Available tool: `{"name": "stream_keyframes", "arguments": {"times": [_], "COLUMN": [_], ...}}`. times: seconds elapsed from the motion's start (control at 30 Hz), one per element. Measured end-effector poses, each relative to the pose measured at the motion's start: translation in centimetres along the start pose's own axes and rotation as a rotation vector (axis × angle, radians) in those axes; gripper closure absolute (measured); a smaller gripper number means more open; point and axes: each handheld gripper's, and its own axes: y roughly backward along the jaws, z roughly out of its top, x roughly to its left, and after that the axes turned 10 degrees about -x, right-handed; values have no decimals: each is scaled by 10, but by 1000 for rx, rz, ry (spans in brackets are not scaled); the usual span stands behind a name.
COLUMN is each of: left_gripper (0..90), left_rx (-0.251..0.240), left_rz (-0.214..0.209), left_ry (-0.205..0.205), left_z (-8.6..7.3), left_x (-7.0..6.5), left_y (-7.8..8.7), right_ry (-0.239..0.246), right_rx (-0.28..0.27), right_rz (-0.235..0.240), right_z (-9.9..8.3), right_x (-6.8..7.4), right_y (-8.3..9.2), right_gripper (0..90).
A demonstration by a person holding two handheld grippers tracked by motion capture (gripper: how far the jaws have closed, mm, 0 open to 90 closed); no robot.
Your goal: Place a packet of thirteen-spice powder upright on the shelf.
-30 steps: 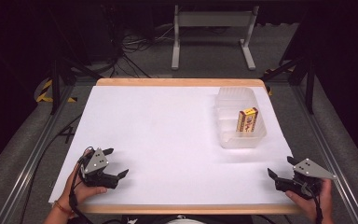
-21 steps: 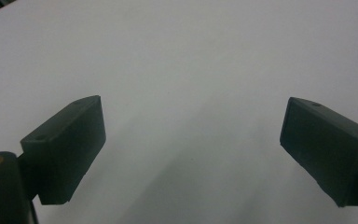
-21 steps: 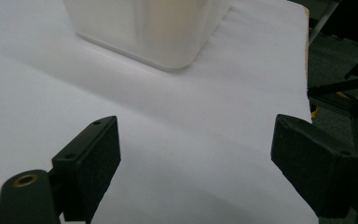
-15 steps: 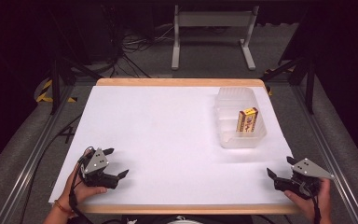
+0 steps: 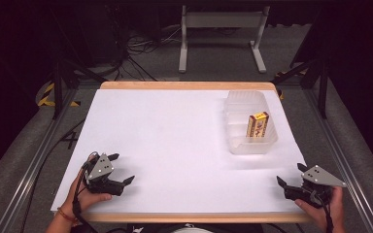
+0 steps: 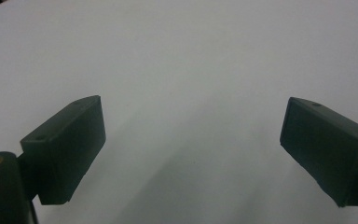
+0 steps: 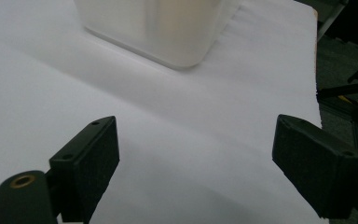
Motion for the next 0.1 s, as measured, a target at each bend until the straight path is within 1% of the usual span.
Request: {"name": "stream_keyframes", "arguments": {"times": [0.1], "left_gripper": [75], "left_rx": [-1], "left_rz": [2], "left_ry": [4], "left_z": [0], "left_x": [1], "left_y": [1], "right_ry": [5], "right_rx": [2], "right_rz": [-1], "right_z": [0], "right_x": [1], "right_y": [0], "right_gripper": [153]}}
